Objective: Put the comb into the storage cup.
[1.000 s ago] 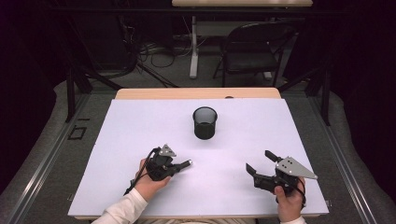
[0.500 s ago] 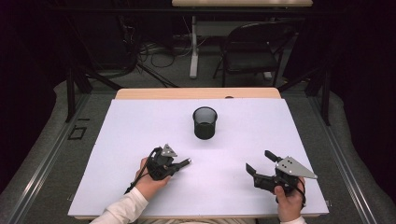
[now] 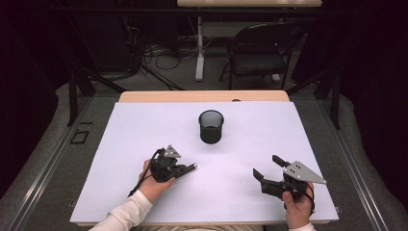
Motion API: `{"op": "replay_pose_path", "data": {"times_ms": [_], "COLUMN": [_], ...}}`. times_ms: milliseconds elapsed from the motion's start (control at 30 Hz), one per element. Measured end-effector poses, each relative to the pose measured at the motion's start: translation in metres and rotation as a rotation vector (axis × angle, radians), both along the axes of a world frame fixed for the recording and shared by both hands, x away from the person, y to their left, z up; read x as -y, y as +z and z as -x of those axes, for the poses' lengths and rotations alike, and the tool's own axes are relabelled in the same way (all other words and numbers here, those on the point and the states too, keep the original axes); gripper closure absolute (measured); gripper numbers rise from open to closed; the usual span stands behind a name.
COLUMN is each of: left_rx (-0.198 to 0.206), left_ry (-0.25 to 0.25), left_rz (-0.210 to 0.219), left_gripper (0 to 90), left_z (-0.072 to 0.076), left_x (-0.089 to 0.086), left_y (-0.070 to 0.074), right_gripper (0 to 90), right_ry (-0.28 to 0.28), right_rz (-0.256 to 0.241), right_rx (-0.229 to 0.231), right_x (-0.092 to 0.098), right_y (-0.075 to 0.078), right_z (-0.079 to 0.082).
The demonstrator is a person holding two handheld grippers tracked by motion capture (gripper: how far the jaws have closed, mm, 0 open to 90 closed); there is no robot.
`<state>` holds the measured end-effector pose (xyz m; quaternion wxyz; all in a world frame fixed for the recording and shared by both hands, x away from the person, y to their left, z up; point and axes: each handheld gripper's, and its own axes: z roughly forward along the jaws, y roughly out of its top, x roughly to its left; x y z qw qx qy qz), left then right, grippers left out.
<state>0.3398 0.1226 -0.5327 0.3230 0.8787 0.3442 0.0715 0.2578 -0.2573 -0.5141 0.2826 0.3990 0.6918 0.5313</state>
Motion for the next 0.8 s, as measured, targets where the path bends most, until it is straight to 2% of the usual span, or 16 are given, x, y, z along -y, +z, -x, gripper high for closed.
{"op": "replay_pose_path", "data": {"times_ms": [33, 133, 267, 433, 500, 567, 633, 800], "left_rx": [-0.006, -0.010, 0.015, 0.008, 0.002, -0.002, -0.010, -0.016], "left_ry": [-0.011, -0.036, -0.025, -0.027, -0.053, -0.056, -0.063, -0.043], "left_rz": [0.005, -0.016, -0.036, -0.030, -0.051, -0.056, -0.086, -0.124], "left_gripper": [90.0, 90.0, 90.0, 90.0, 90.0, 90.0, 90.0, 90.0], "left_z": [0.000, 0.001, 0.001, -0.004, -0.005, -0.006, -0.009, -0.017], "left_x": [0.001, 0.007, 0.013, 0.017, 0.023, 0.025, 0.028, 0.027], "left_y": [-0.001, -0.002, -0.001, 0.000, -0.002, -0.003, -0.005, -0.008], "right_gripper": [14.6, 14.6, 14.6, 14.6, 14.6, 14.6, 14.7, 14.6], "right_ry": [0.000, 0.001, 0.003, 0.004, 0.005, 0.005, 0.004, 0.007], "right_rz": [0.002, -0.001, 0.004, 0.003, 0.002, 0.001, -0.001, 0.001], "right_rx": [0.000, -0.001, -0.001, -0.005, -0.001, -0.001, -0.002, -0.001], "right_x": [0.000, 0.000, 0.000, 0.000, 0.000, 0.000, 0.000, 0.000], "right_y": [0.000, 0.000, 0.000, -0.001, 0.000, 0.000, -0.001, -0.001], "right_z": [0.000, 0.000, 0.000, -0.001, 0.000, 0.000, -0.001, 0.000]}}
